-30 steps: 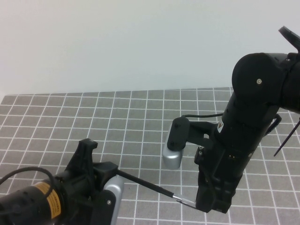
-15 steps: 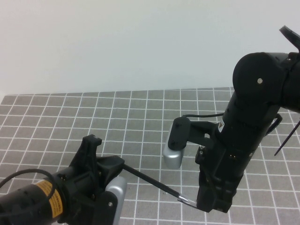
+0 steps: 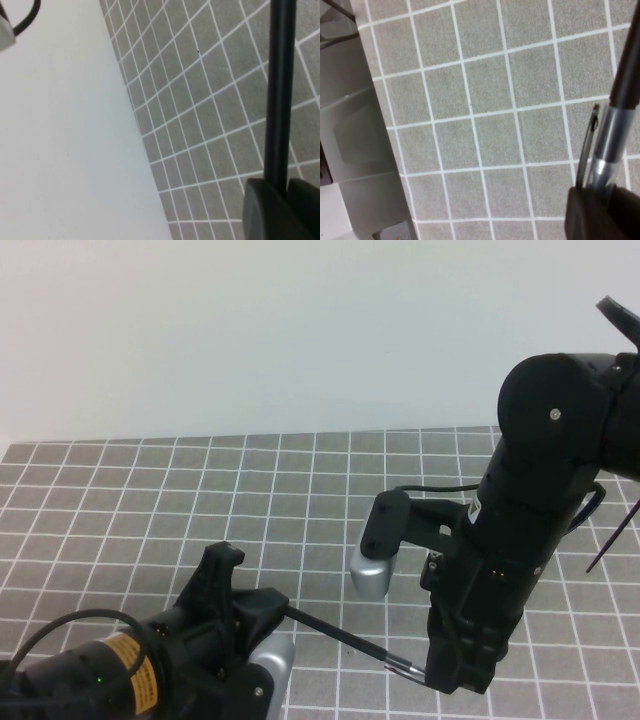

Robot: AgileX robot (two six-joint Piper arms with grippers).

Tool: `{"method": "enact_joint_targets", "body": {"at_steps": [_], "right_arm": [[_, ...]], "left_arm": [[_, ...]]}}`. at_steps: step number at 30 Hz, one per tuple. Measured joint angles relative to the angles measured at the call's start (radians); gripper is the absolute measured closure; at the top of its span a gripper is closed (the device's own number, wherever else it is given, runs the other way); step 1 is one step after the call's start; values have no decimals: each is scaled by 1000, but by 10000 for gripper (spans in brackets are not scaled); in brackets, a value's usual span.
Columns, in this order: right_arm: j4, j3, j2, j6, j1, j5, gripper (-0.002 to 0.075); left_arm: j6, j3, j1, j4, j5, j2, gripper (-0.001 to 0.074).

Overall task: Cap the pen
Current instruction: Put the cap on the pen

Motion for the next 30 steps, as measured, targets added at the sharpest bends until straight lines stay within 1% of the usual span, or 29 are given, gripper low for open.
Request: {"method": "enact_joint_targets", "body": {"at_steps": [6, 23, 25, 30], "right_arm": [[-11, 2, 0, 8, 0, 0, 671], [-11, 2, 0, 10, 0, 0, 671], [-11, 2, 0, 10, 0, 0, 671], [-44, 6, 0, 10, 0, 0, 671]], "left_arm": [[-25, 0, 0, -2, -60, 2, 698], [-42, 0, 0, -2, -56, 2, 698], [-42, 0, -10, -2, -51, 2, 698], [-45, 0, -69, -14, -28, 2, 698]]}}
